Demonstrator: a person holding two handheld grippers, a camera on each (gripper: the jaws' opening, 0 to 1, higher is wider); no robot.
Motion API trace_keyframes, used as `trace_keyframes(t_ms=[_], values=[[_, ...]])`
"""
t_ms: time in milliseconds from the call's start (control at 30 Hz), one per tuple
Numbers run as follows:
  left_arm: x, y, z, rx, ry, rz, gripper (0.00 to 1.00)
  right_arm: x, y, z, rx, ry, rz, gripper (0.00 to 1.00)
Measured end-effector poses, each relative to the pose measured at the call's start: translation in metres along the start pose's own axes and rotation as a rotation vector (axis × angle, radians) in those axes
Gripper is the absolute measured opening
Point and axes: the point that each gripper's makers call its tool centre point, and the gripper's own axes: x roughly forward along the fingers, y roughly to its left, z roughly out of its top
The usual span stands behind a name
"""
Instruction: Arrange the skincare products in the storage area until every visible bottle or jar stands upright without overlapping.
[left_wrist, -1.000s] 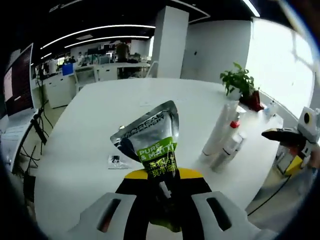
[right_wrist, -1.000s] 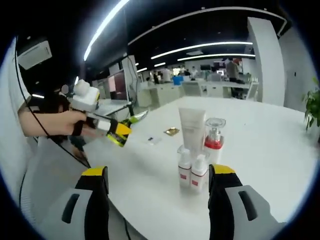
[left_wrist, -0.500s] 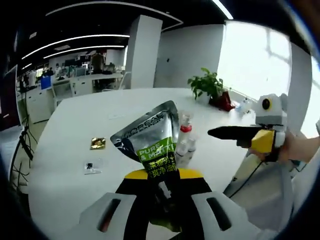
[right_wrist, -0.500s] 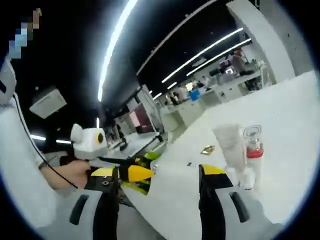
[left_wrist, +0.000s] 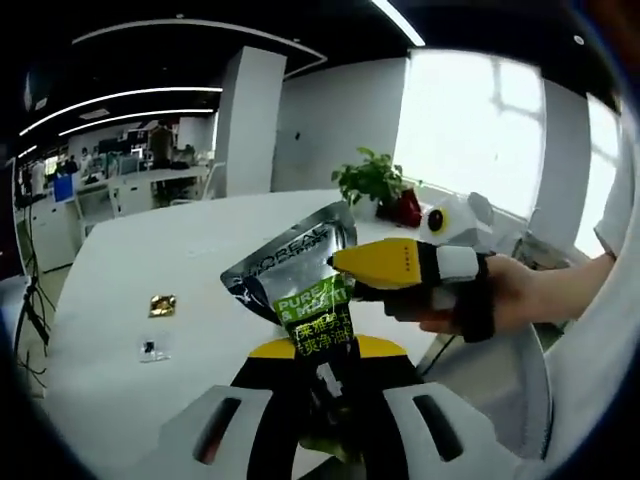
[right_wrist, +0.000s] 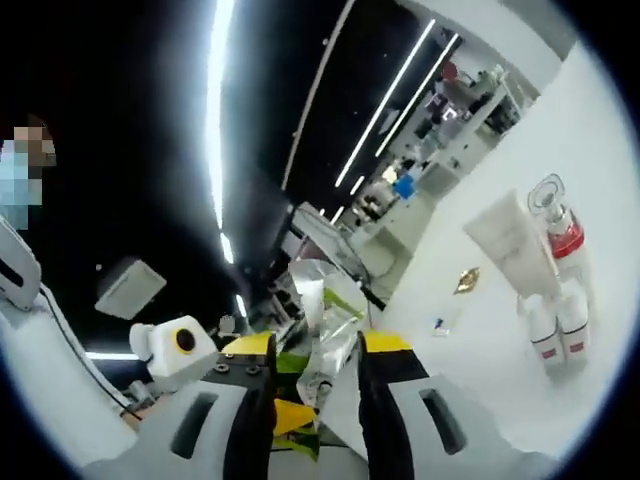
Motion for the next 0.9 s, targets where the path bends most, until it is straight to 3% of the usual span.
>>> trace_keyframes(t_ms=[67,133,233,667,800,900], values=[[0.000,0.001,-0.001,-0.003,0.003,-0.002,0.15,0.000,0.003,-0.001,0.006,0.009,0.011,0.15],[0.001,0.001,-0.002,-0.003,-0.007,-0.017,0.15,-0.001,0.003,-0.001,-0.036,0.006,-0.002,0.14],[0.002,-0.003,0.000,-0.022,-0.019,-0.038,0.19,-0.003,0.005,0.001,-0.026,0.005,0.010,0.11],[0.000,-0.002,0.001,-0.025,-0.019,-0.055,0.44,-0.012,0.004,0.001,0.083,0.025,0.037,0.04],[-0.008,0.006,0.007,0.005,-0.034,-0.044,0.54,-0.012,0.011,0.001,0.091,0.031,0.067,0.03],[-0.018,0.013,0.019,-0.023,-0.082,-0.056,0.55,-0.011,0.012,0.004,0.076,0.032,0.074,0.03]])
